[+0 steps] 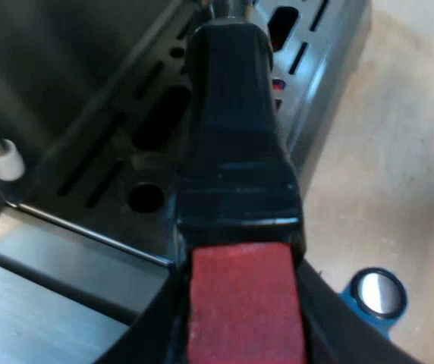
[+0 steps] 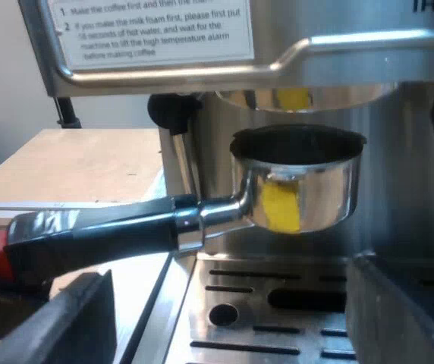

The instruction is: Put the handle in the coffee machine

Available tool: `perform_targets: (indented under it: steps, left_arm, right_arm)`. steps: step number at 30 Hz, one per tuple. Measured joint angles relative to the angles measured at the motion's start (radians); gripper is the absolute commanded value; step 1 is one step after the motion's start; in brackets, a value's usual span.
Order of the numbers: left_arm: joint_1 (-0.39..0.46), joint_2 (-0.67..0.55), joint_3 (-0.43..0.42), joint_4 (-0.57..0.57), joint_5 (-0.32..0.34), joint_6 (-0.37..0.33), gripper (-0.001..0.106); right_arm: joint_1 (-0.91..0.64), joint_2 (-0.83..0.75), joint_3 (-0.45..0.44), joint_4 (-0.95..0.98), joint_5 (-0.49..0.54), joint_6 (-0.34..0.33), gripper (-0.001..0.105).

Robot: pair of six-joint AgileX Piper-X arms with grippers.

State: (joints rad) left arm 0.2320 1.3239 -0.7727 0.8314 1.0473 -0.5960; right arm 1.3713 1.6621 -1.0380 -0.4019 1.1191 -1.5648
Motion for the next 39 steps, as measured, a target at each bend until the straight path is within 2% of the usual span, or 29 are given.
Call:
perform_targets:
  steps: [10,16,20,28,39]
  left_arm:
    - [-0.003,0.000,0.000,-0.030,0.001,-0.019,0.000]
    - [-0.055,0.000,-0.005,-0.038,0.001,-0.027,0.000]
    - [-0.061,0.001,-0.012,-0.037,0.001,-0.026,0.000]
    - [-0.058,0.037,-0.019,-0.131,-0.002,-0.128,0.000]
    - [-0.058,0.053,-0.050,-0.132,-0.007,-0.135,0.000]
  right_arm:
    - [-0.009,0.000,0.000,-0.005,0.000,-0.019,0.064]
    - [-0.012,0.000,0.000,-0.005,0.000,-0.021,0.064]
    - [-0.012,0.000,0.000,-0.005,0.000,-0.021,0.064]
    - [-0.012,0.000,0.000,-0.005,0.000,-0.021,0.064]
    - [-0.012,0.000,0.000,-0.005,0.000,-0.021,0.064]
